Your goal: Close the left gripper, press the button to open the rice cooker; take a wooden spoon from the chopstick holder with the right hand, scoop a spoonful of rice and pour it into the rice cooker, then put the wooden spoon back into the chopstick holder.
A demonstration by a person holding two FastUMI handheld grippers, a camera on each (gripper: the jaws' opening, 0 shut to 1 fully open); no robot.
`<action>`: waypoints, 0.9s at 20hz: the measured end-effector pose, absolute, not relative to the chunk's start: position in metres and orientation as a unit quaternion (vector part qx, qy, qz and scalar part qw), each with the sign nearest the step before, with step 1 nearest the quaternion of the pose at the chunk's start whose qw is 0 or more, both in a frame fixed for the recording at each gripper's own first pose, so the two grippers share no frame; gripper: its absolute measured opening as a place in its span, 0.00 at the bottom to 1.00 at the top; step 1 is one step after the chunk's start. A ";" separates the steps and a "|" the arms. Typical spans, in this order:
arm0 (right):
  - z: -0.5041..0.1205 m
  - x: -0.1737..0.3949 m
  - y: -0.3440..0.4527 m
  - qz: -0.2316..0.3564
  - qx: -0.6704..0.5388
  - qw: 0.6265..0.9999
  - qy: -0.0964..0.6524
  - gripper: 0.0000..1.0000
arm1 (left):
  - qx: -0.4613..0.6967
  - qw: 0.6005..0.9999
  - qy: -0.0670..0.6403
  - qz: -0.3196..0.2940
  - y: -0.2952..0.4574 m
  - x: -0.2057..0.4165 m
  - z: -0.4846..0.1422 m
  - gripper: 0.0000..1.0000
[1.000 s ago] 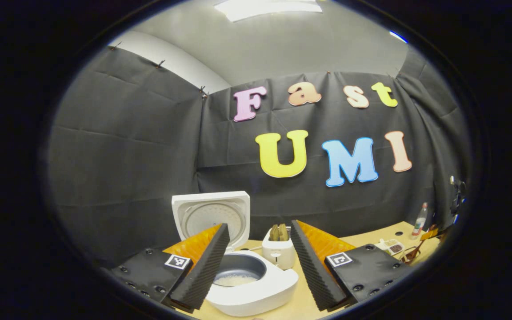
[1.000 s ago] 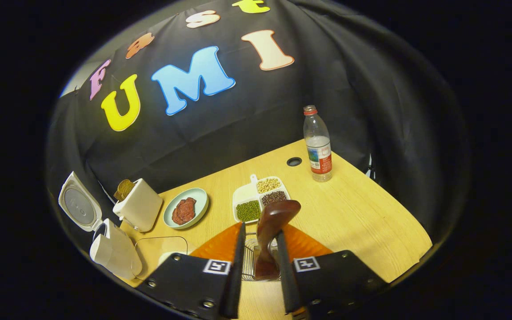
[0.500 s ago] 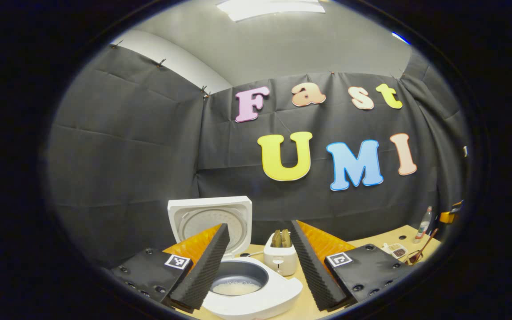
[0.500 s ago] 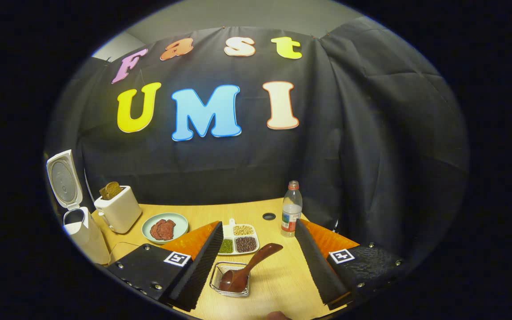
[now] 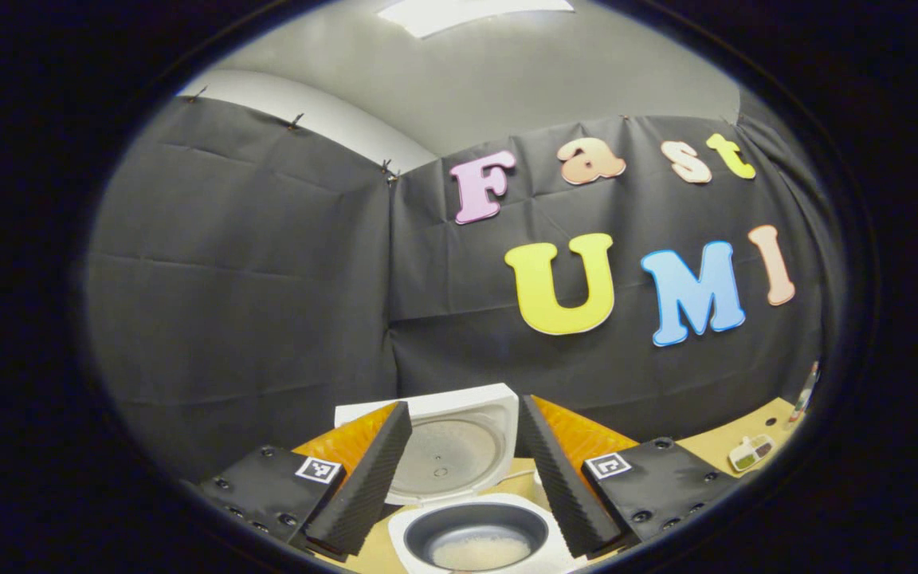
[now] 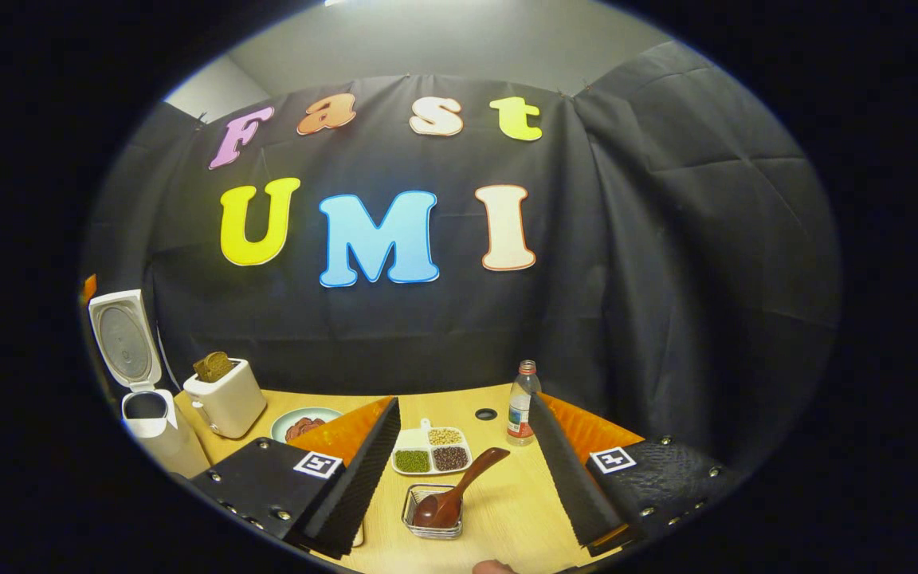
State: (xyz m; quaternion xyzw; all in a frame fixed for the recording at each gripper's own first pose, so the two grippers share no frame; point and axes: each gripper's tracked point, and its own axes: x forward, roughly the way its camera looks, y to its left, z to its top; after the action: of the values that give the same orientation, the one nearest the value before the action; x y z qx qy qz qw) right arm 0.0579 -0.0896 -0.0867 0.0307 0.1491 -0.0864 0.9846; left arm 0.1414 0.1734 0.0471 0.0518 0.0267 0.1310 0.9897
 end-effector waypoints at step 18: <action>-0.089 -0.005 -0.109 -0.153 0.004 0.975 0.163 0.98 | 0.018 0.983 0.083 0.161 0.272 0.298 0.028 0.92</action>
State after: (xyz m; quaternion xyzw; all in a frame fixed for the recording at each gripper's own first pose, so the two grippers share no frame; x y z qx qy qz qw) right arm -0.0053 -0.1086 -0.0890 0.0039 0.1627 -0.1535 0.9747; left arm 0.2980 0.2720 0.0277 0.0180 0.0830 0.1606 0.9834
